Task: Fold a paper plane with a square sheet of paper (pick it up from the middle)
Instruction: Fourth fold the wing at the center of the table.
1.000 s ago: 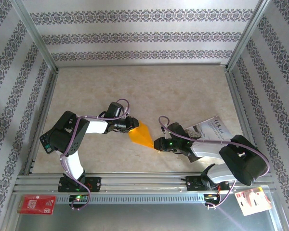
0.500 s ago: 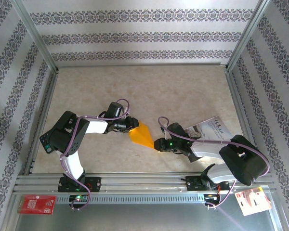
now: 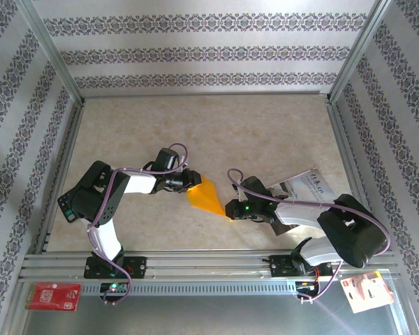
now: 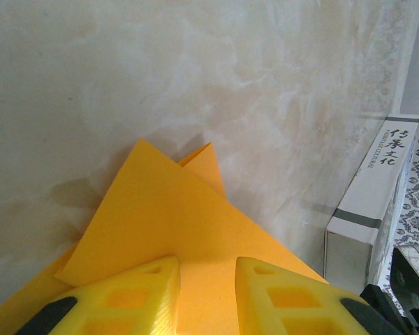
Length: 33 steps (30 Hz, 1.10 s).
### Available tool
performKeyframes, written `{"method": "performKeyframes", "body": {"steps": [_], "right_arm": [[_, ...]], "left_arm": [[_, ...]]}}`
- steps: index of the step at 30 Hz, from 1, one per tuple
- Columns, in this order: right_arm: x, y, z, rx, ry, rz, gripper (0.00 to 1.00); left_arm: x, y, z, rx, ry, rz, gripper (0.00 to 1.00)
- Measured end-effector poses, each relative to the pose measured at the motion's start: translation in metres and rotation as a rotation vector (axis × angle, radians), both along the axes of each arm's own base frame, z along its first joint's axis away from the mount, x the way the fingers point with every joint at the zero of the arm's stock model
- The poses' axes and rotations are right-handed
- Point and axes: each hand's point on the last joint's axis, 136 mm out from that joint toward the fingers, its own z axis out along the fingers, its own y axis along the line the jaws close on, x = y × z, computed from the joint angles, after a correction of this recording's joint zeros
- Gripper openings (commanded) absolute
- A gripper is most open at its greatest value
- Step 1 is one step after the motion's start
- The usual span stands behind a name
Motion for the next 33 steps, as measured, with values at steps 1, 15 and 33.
{"method": "performKeyframes", "body": {"steps": [1,15,33], "right_arm": [[0.000,0.000,0.000,-0.002,-0.001,0.002,0.12],[-0.007,-0.002,0.026,-0.056,-0.109,0.102,0.33],[-0.004,0.008,0.006,-0.131,-0.071,0.174,0.28]], "left_arm": [[0.000,0.000,0.000,0.000,0.000,0.000,0.27],[0.000,0.000,0.000,0.000,0.000,0.000,0.27],[0.000,0.000,0.000,0.002,0.000,-0.007,0.27]]}}
